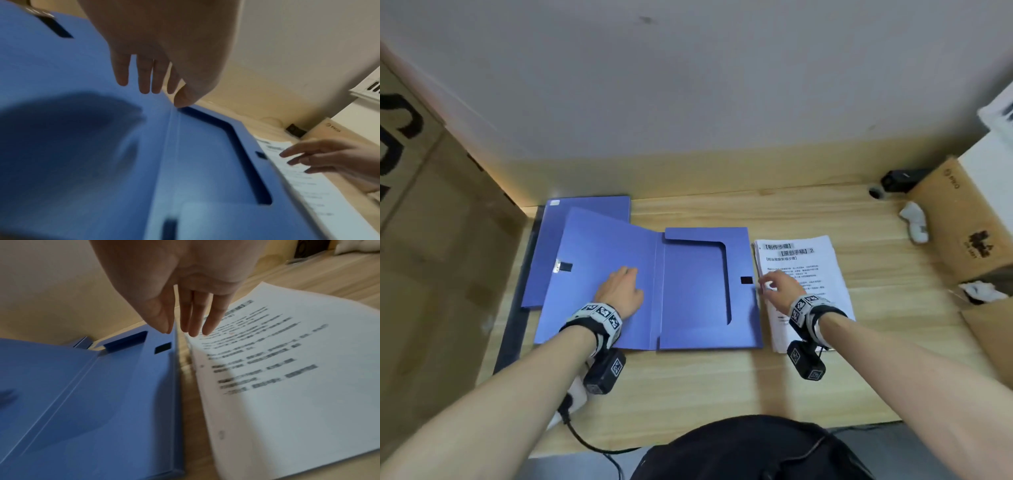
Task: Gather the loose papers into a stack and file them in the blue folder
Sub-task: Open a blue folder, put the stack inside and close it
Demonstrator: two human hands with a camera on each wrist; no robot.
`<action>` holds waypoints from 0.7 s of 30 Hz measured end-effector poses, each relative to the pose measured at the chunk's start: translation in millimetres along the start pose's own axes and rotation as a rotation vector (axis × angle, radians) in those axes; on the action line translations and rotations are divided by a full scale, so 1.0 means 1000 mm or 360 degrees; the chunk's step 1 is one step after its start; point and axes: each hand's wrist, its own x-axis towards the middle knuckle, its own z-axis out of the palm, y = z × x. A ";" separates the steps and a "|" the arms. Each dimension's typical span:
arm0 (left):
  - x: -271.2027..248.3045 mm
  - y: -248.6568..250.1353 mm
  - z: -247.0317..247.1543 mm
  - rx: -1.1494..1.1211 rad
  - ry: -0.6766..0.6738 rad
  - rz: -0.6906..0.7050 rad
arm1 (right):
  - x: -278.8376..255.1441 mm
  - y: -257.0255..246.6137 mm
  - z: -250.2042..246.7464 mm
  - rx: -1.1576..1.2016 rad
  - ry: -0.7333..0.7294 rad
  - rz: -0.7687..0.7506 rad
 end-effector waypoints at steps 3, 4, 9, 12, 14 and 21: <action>0.012 0.051 -0.006 -0.0167 -0.0036 0.0106 | 0.004 0.031 -0.022 0.0082 0.0038 0.0087; 0.016 0.069 -0.005 -0.0208 -0.0033 0.0130 | 0.005 0.040 -0.030 0.0124 0.0047 0.0127; 0.021 0.163 0.018 -0.0403 -0.0069 0.0328 | 0.011 0.094 -0.062 0.0347 0.0144 0.0330; 0.019 0.213 0.040 -0.0495 -0.0215 0.0347 | 0.014 0.126 -0.070 0.0464 0.0280 0.0454; 0.020 0.242 0.057 -0.0610 -0.0334 0.0258 | 0.016 0.148 -0.070 0.0536 0.0313 0.0538; 0.072 0.278 0.177 -0.1223 -0.0383 -0.0386 | 0.019 0.192 -0.055 0.0678 0.0263 0.0695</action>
